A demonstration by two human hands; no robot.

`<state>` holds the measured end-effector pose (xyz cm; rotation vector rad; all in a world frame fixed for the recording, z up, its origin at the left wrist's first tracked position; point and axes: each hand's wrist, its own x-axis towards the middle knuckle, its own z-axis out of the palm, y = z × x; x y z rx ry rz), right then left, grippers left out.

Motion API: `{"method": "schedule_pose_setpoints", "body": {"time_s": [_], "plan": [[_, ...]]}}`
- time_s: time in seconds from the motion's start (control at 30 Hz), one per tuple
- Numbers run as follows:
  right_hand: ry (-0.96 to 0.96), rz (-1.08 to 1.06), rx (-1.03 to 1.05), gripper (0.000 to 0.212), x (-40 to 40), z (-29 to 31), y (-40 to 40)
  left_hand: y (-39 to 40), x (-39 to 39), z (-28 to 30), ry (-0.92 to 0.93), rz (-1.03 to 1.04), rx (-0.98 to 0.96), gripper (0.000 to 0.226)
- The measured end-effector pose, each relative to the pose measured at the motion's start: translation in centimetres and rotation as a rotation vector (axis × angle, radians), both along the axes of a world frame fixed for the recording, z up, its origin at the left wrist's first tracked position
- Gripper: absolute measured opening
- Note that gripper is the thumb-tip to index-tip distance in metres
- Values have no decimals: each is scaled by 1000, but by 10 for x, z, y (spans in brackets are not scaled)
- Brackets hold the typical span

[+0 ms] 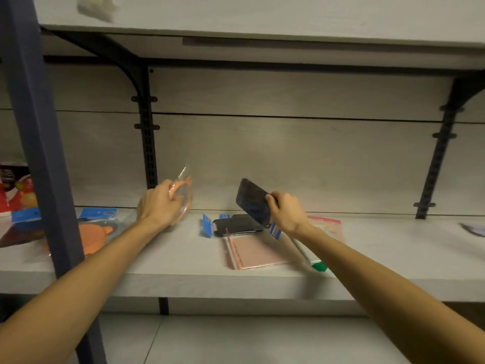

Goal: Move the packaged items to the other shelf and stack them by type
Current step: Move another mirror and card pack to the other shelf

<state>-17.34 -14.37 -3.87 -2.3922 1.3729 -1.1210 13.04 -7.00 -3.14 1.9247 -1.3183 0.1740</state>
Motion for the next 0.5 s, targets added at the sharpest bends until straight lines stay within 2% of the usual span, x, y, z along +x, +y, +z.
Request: {"method": "schedule_pose_setpoints", "body": {"time_s": [0.1, 0.27, 0.4, 0.5], "plan": [[-74, 1, -14, 35, -28, 5, 5, 14, -22, 12, -45, 31, -133, 7], [-172, -13, -95, 34, -96, 19, 24, 33, -95, 44, 22, -17, -350, 8], [-323, -61, -220, 33, -173, 32, 40, 36, -180, 57, 150, -211, -455, 23], [-459, -80, -258, 31, -239, 38, 57, 35, -251, 58, 199, -360, -507, 19]]}}
